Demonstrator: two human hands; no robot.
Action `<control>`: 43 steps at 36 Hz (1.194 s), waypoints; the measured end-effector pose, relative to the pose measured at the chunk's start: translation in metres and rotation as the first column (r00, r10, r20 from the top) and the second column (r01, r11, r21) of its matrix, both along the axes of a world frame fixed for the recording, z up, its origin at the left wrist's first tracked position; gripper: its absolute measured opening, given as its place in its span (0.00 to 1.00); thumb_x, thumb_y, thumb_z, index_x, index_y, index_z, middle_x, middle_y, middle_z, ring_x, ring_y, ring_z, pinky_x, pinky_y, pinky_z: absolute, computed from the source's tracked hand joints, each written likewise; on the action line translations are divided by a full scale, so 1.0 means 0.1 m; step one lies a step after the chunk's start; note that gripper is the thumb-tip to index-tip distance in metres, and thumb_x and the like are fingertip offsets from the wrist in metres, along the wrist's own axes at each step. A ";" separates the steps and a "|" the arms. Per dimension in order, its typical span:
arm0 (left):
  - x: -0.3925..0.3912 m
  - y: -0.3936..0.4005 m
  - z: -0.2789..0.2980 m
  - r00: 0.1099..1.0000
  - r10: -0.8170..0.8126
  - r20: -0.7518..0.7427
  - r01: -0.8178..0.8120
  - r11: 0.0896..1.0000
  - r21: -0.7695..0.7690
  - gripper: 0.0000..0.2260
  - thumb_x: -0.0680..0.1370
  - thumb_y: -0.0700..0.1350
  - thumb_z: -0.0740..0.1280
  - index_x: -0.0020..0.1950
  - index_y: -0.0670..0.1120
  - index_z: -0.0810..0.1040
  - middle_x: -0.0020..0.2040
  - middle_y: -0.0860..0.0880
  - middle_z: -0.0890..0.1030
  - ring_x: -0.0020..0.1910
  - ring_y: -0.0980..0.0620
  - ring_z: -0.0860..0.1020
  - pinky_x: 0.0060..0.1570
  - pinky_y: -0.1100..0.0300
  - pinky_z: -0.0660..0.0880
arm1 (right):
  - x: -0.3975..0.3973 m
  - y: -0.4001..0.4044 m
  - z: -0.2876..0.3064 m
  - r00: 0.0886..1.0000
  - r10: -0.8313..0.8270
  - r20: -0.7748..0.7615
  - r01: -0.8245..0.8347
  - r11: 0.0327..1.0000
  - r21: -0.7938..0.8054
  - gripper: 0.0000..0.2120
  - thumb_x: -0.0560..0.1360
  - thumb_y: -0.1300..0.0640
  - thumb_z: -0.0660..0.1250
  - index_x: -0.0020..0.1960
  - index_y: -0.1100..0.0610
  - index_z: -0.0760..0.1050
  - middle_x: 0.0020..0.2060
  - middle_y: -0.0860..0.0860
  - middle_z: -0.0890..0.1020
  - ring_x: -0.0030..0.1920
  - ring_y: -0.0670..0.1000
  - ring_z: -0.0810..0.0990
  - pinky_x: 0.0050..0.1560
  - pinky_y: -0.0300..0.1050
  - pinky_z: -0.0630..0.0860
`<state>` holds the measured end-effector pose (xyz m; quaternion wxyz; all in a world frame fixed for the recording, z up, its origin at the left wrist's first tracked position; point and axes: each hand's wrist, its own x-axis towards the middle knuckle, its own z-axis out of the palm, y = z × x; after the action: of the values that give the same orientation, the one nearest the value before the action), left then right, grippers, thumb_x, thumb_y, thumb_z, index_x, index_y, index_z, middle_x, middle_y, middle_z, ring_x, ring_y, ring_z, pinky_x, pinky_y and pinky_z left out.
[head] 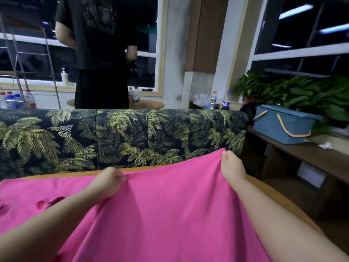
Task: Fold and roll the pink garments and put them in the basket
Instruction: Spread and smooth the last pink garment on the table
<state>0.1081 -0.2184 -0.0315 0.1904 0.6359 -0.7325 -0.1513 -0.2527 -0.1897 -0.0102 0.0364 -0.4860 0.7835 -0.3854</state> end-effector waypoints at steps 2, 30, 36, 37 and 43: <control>-0.10 -0.18 0.14 0.988 0.080 -0.130 -0.086 0.995 -0.043 0.14 0.80 0.45 0.63 0.35 0.42 0.76 0.34 0.43 0.79 0.35 0.48 0.75 0.36 0.58 0.70 | -0.06 -0.09 0.07 0.999 -0.028 -0.024 0.028 1.000 0.002 0.15 0.84 0.53 0.47 0.46 0.59 0.67 0.48 0.60 0.78 0.52 0.60 0.77 0.45 0.48 0.66; -0.18 -1.83 -0.97 0.980 -0.190 0.055 0.184 0.977 0.112 0.22 0.77 0.48 0.68 0.26 0.45 0.66 0.26 0.51 0.68 0.27 0.56 0.66 0.33 0.60 0.67 | -0.33 -1.41 -1.14 0.985 -0.092 -0.146 0.137 0.932 0.336 0.13 0.81 0.54 0.56 0.58 0.56 0.76 0.56 0.55 0.80 0.58 0.58 0.78 0.53 0.46 0.74; -0.38 -1.62 -0.88 0.997 -0.040 0.061 0.039 0.999 0.013 0.11 0.79 0.48 0.63 0.37 0.49 0.74 0.40 0.50 0.79 0.42 0.49 0.76 0.40 0.59 0.69 | -0.37 -1.45 -1.10 0.989 -0.085 -0.124 0.119 0.945 0.304 0.12 0.82 0.56 0.55 0.57 0.60 0.73 0.55 0.58 0.80 0.56 0.59 0.78 0.52 0.47 0.73; -0.41 -1.58 -0.85 0.999 -0.025 0.049 0.025 1.000 -0.008 0.10 0.80 0.47 0.62 0.39 0.50 0.73 0.41 0.50 0.78 0.43 0.48 0.76 0.40 0.59 0.68 | -0.38 -1.43 -1.10 0.991 -0.078 -0.111 0.107 0.952 0.287 0.11 0.82 0.56 0.54 0.56 0.59 0.73 0.54 0.59 0.80 0.56 0.60 0.78 0.51 0.48 0.73; -0.50 -1.38 -0.64 0.989 -0.094 0.114 0.081 0.991 0.110 0.08 0.77 0.54 0.67 0.43 0.52 0.71 0.43 0.51 0.77 0.44 0.50 0.77 0.38 0.63 0.66 | -0.38 -1.27 -0.94 0.999 -0.014 -0.050 0.027 0.964 0.264 0.14 0.81 0.46 0.54 0.54 0.55 0.71 0.50 0.55 0.81 0.53 0.58 0.78 0.47 0.47 0.71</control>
<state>0.0583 -0.3564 -0.0956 0.1060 0.6200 -0.7608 -0.1597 -0.2909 -0.3165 -0.1046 0.0784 -0.4777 0.8336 -0.2660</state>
